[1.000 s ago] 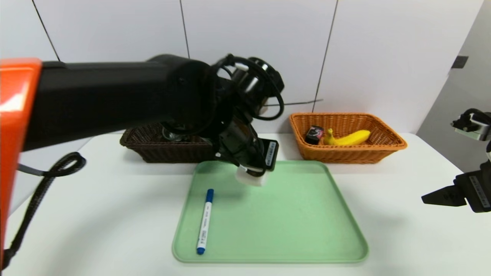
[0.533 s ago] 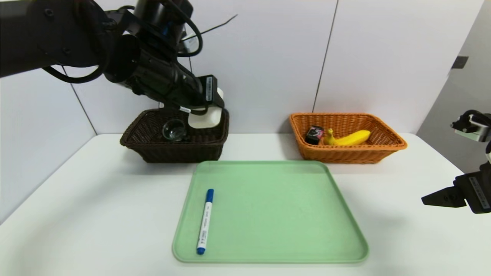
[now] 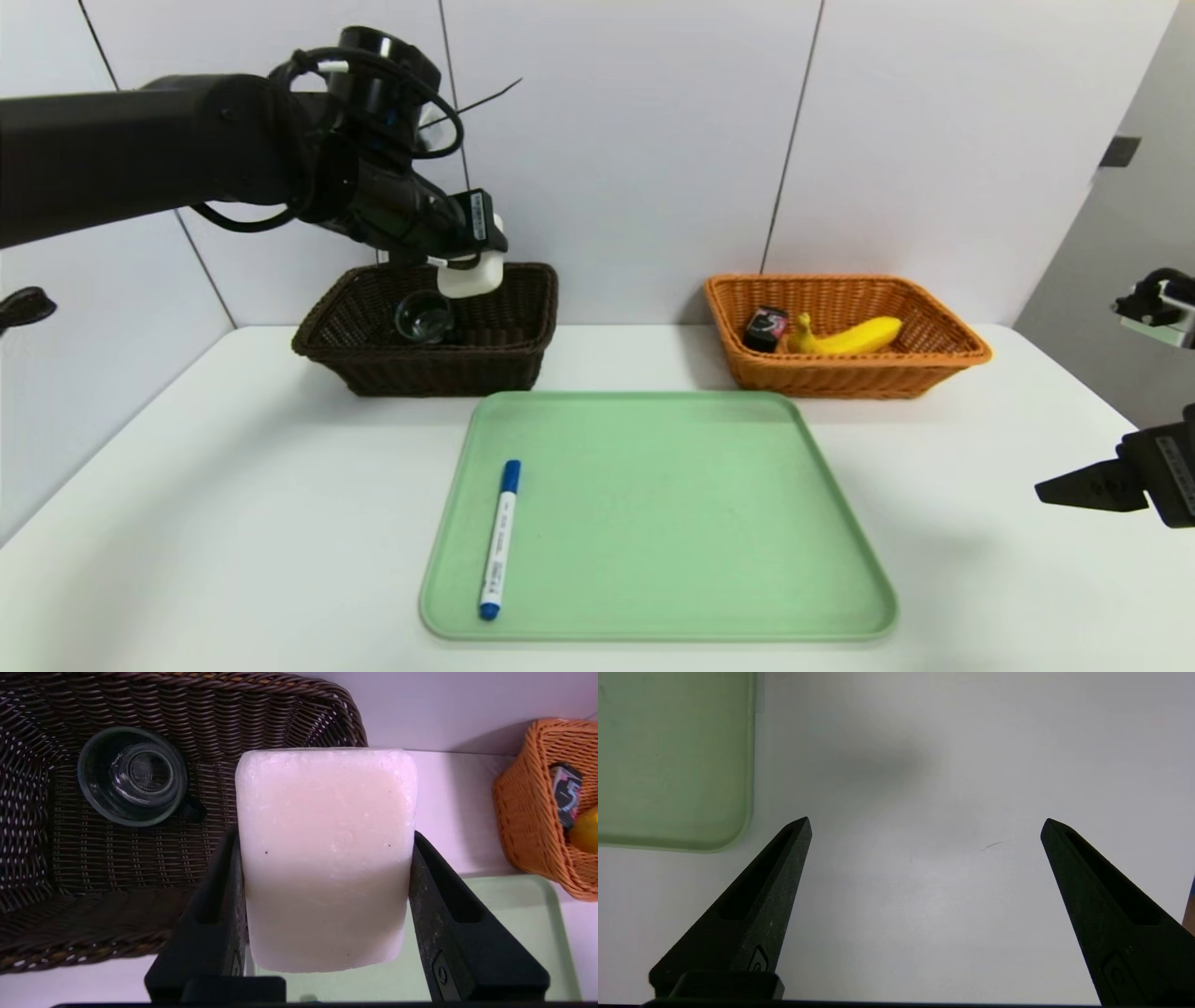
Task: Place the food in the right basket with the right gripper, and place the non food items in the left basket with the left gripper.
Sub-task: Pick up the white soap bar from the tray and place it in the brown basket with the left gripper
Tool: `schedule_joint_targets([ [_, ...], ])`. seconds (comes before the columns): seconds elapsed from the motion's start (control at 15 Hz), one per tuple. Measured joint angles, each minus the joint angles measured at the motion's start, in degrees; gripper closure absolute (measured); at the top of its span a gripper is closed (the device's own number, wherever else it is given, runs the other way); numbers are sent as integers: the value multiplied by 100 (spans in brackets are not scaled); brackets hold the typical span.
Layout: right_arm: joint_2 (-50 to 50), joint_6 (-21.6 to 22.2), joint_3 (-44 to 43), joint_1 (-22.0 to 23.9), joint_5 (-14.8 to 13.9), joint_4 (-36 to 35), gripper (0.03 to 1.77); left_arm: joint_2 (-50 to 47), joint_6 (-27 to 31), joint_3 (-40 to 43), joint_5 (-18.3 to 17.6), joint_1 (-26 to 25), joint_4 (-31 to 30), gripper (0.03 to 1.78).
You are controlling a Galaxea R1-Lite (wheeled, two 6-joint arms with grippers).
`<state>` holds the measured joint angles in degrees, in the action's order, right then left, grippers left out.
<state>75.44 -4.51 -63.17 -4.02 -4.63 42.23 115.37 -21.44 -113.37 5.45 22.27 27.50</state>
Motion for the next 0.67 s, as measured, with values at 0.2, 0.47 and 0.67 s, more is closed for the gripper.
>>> schedule_joint_targets([
  [0.2,-91,2,77,0,-11,-4,10,378,34,0,0,-141,-378,84],
  [0.47,-162,112,80,0,-10,-15,10,867,150,0,-9,-260,-774,84],
  [0.67,-188,208,99,-2,-24,-17,10,1175,216,0,-20,-389,-870,84],
])
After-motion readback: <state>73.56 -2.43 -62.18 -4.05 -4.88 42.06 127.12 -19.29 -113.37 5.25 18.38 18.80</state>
